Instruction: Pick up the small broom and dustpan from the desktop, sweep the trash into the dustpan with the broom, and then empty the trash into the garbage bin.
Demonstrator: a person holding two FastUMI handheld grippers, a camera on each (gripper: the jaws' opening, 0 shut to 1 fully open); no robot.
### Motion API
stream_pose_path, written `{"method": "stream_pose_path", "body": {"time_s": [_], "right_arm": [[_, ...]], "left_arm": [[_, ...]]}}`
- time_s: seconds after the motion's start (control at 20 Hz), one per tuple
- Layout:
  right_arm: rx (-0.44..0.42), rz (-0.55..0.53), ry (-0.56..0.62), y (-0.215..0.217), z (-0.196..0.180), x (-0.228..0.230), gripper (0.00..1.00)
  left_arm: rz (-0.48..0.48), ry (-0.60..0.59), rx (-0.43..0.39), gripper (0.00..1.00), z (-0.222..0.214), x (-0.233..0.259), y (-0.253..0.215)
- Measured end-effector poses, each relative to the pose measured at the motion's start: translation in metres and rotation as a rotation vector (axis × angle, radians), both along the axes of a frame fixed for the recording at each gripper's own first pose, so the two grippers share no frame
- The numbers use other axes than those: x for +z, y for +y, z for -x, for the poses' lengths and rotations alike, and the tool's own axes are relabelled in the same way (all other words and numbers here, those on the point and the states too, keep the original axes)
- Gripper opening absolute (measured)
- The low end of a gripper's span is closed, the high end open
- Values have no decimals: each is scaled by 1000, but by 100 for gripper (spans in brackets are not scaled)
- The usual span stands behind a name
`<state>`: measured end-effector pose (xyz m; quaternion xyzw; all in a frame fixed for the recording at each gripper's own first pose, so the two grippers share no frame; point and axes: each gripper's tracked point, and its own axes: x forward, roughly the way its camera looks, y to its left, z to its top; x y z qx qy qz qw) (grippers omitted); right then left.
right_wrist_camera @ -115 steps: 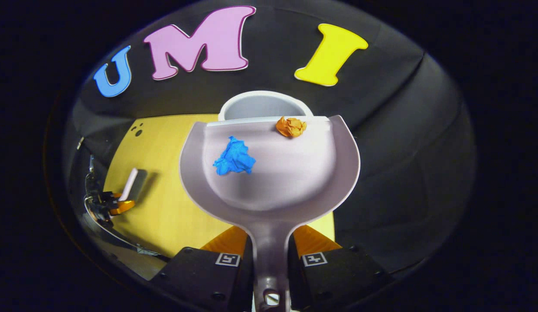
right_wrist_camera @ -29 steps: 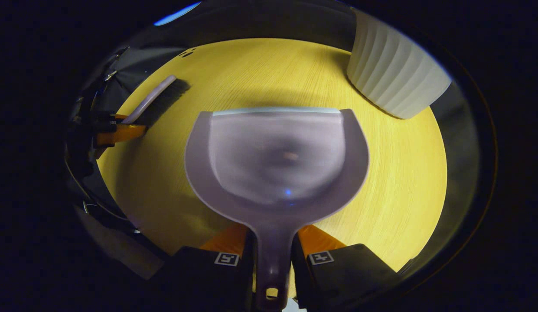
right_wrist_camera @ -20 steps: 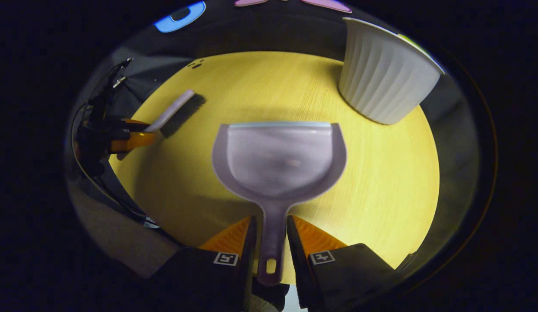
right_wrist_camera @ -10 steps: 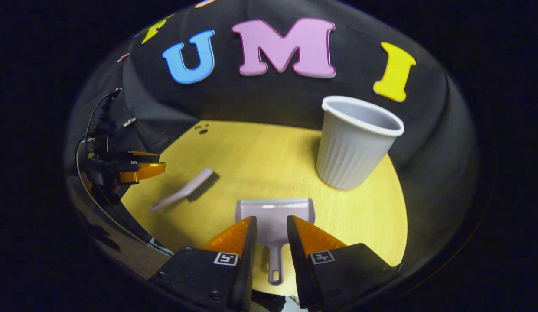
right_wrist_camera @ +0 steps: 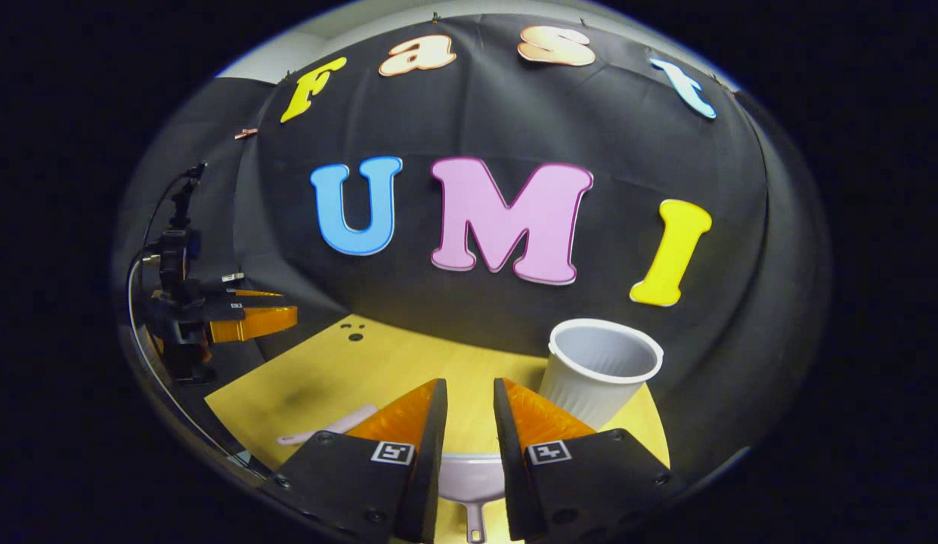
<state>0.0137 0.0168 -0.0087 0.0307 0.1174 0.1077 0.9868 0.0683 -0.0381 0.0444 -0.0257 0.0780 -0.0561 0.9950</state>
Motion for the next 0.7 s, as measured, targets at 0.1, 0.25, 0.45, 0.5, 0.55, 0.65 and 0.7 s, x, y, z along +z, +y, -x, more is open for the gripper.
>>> {"method": "stream_pose_path", "body": {"time_s": [0.1, 0.25, 0.45, 0.5, 0.55, 0.65, 0.7], "right_arm": [[-17, -4, -17, -7, -4, -7, 39], [-24, -7, -21, 0, 2, -9, 39], [-25, -38, -15, 12, 6, -6, 40], [-26, -44, -15, 14, 7, -5, 40], [-27, -47, -13, 17, 6, -5, 40], [-30, -51, -8, 19, 7, -6, 40], [-33, -53, -8, 20, 6, -5, 40]], "left_arm": [[3, -27, 5, 57, 4, 5, 2], [-3, -48, -3, 57, 13, 8, 5], [4, -40, -6, 57, 23, 3, 11], [5, -40, -9, 57, 25, 2, 11], [2, -40, -11, 57, 26, 3, 13], [-4, -46, -14, 57, 28, 3, 16], [-4, -46, -16, 57, 29, 3, 17]]}}
